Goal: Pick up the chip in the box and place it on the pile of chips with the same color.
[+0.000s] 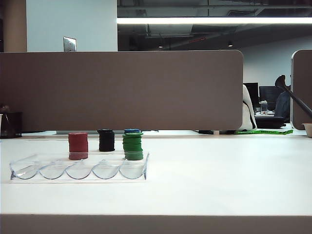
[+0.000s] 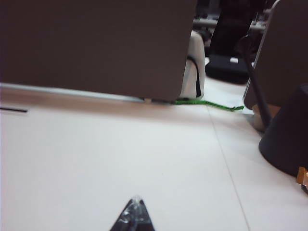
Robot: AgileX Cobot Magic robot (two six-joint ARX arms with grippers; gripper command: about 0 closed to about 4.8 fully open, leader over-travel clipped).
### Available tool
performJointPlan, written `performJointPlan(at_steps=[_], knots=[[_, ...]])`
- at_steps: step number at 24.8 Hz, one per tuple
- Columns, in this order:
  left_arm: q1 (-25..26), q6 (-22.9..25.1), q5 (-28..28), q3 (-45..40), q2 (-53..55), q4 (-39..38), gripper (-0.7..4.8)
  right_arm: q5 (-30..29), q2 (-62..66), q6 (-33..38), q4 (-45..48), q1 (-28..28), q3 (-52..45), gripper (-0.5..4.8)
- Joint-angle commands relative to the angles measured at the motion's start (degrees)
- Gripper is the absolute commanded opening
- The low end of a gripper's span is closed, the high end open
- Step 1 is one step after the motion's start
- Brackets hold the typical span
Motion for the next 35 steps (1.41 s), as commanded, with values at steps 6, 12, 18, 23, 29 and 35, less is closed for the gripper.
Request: performJointPlan(at_steps=[6,12,18,23,29,35], knots=[[0.2,-0.3,-0.5,-1.5,-4.8,0.4,-0.06,0.1,-12.9,0.2,-0.5,-2.6,-6.2,-0.06],[0.2,-0.3,-1.4,-2.1,-5.3,0.4,-0.06,-5.4,-21.3,1.4,-2.3,-8.6,-9.8,-0.05],[0.2,-1.2,-1.4,-3.5,-5.4,0.7,-0.06,-9.5,-28.7,2.5,-7.1,-11.2,-12.3,-0.06],[0.2,-2.7,-3.0,-4.8,-6.7,1.1,-0.06,-13.6,-28.6,0.1,-5.6,-11.2,-14.2,-0.06],[0.2,-3.0,-3.8,-7.4,-9.2,1.6,-0.06,-13.3,-28.6,1.1,-2.1,-11.3,-17.4,-0.06],[0.2,-3.0,-3.7,-9.8,-9.2,8.2,-0.06,-13.2,-28.5,-0.5,-1.3,-11.3,-18.6,-0.05]])
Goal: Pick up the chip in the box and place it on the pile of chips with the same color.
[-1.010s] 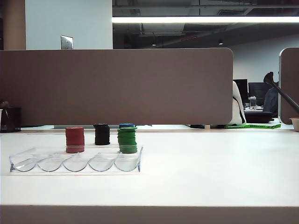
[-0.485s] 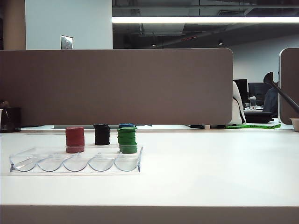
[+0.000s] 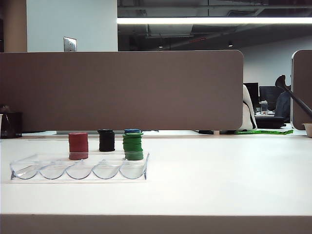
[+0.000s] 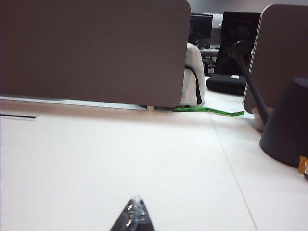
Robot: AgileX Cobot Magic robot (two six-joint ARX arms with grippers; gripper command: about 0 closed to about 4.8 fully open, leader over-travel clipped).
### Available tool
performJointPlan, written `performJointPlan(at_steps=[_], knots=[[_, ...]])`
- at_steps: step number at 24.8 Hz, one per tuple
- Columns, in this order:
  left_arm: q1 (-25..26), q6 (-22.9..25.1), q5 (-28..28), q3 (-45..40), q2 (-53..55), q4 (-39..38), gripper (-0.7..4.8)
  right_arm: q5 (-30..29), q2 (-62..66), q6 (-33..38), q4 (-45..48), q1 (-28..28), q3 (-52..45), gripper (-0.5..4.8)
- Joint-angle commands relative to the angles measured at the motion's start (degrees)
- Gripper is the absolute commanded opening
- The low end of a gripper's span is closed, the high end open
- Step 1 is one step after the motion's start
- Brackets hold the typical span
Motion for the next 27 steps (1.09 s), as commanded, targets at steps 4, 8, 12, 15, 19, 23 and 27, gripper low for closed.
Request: performJointPlan(at_steps=[4,8,12,15,19,23,27], knots=[[0.2,0.1,0.2,-4.5,0.1,11.9,-0.06,0.3,-0.1,-1.7,1.3,-0.7,-0.1,-0.05],[0.2,2.9,0.6,-8.7,0.1,9.6,-0.05,0.3,-0.1,-0.8,1.2,-2.0,-0.1,-0.05],[0.2,2.1,0.5,-10.0,0.0,10.8,-0.05,0.5,0.0,-0.9,0.1,-2.2,-0.1,-0.05],[0.2,1.4,0.3,-10.8,0.0,15.0,-0.05,0.5,0.0,-0.8,0.1,-2.1,-0.1,-0.05],[0.2,1.4,0.3,-13.8,0.0,24.0,-0.06,0.4,0.0,-0.6,0.5,-2.1,-0.1,-0.06],[0.2,1.4,-0.6,-18.8,0.0,35.1,-0.06,0.5,0.0,-0.7,1.9,-2.1,-0.1,-0.05],[0.2,1.4,-6.1,-22.6,0.1,38.8,-0.06,0.5,-0.1,-1.2,4.3,-2.3,-0.1,-0.05]])
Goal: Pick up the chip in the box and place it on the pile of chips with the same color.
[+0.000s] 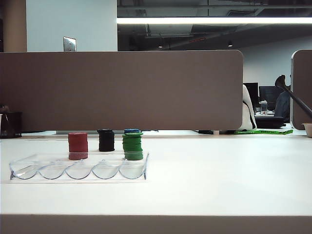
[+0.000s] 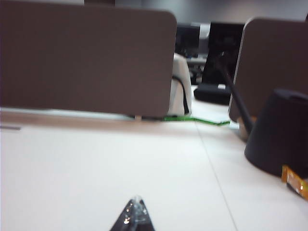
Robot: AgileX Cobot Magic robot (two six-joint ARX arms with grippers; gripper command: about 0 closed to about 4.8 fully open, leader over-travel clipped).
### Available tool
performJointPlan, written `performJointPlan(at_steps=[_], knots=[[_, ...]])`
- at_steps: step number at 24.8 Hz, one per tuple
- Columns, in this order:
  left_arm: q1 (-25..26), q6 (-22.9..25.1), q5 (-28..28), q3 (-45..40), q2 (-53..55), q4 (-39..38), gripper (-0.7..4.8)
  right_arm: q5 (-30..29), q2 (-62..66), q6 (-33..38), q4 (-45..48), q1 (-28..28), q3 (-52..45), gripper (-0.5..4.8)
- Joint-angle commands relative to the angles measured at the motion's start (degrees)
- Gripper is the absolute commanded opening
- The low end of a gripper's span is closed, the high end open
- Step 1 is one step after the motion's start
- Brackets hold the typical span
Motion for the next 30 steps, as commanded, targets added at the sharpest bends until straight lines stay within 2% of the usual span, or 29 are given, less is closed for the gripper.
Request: performJointPlan(at_steps=[1,3,5,12,16,29,30], knots=[[0.2,0.9,-2.8,0.1,0.0,-0.9,-0.06,0.1,0.0,-0.3,1.6,-0.4,-0.1,-0.05],[0.2,3.7,-2.9,0.1,0.0,-1.0,-0.06,0.1,0.0,-0.4,1.0,-0.4,-0.1,-0.05],[0.4,4.3,-3.1,0.1,0.0,-1.2,-0.06,0.0,0.0,-0.7,0.3,-0.4,-0.1,-0.05],[4.4,4.0,-2.6,0.1,0.1,-3.2,-0.06,-0.1,0.0,-1.9,-1.9,-0.4,-0.1,-0.05],[7.0,3.7,2.4,0.1,0.0,-3.2,-0.06,-0.2,0.0,-1.9,-2.8,-0.4,-0.1,-0.05],[7.2,3.4,3.2,0.1,0.0,-3.6,-0.06,-1.1,0.0,-6.6,-4.0,-0.5,-0.1,-0.05],[7.2,2.2,3.2,0.1,0.0,-3.6,-0.06,-1.4,0.0,-6.6,-4.1,-1.1,-0.1,-0.05]])
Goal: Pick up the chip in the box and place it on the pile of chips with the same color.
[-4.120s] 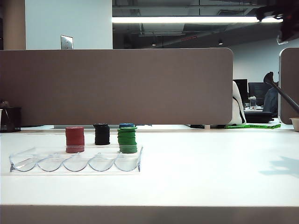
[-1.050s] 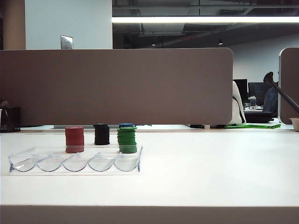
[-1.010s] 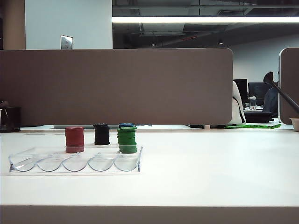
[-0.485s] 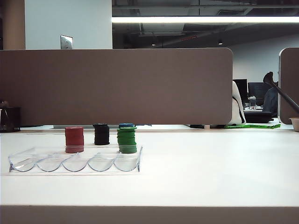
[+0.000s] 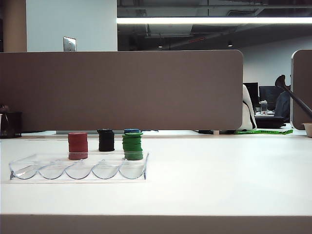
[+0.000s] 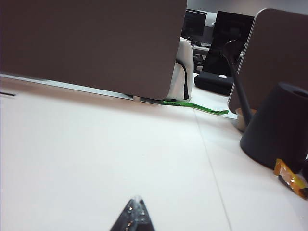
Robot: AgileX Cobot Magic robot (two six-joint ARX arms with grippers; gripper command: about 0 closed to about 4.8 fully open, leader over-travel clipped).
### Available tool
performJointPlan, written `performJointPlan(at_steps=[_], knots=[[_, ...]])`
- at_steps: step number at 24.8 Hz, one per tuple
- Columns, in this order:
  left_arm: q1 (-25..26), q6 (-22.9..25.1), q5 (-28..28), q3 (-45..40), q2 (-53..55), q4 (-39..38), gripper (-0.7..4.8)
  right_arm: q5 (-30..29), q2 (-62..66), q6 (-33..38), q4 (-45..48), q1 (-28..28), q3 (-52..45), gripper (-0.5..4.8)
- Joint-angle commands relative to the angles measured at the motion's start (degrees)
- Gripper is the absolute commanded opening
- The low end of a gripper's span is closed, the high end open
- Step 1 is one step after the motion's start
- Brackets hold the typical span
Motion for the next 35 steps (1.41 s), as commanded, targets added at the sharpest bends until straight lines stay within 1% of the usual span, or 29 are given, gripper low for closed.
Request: performJointPlan(at_steps=[1,3,6,10,12,15,19,23,26,35], knots=[[0.1,-1.7,0.2,0.2,0.0,0.7,-0.06,-0.6,0.0,-0.8,0.3,-1.2,-0.1,-0.05],[0.1,-1.7,0.2,0.2,0.0,0.7,-0.06,-0.6,0.0,-0.3,0.3,-2.2,-0.1,-0.05],[0.1,-1.7,0.2,0.2,0.0,0.7,-0.06,-1.1,0.0,2.6,0.3,-4.5,-0.1,-0.06],[0.1,-1.7,0.2,0.2,0.0,0.7,-0.06,-6.1,0.0,2.9,0.3,-7.6,-0.1,-0.05],[0.1,-1.7,0.2,0.2,0.0,0.7,-0.06,-7.5,0.0,3.2,0.3,-8.4,-0.1,-0.05],[0.1,-1.7,0.2,0.2,0.0,0.7,-0.06,-7.6,0.0,5.6,0.4,-8.6,-0.1,-0.06],[0.1,-1.7,0.2,0.2,0.0,0.7,-0.06,-7.8,0.0,5.9,0.3,-8.3,-0.1,-0.05],[0.1,-4.1,-1.0,0.2,0.0,0.7,-0.06,-7.9,0.0,10.6,0.3,-8.2,-0.1,-0.05],[0.2,-4.1,-2.2,0.2,0.0,0.7,-0.06,-7.9,0.0,10.6,0.3,-8.2,-0.1,-0.06],[0.2,-4.1,-2.1,0.2,0.0,0.7,-0.05,-7.9,0.0,10.6,-0.2,-8.2,-0.1,-0.05]])
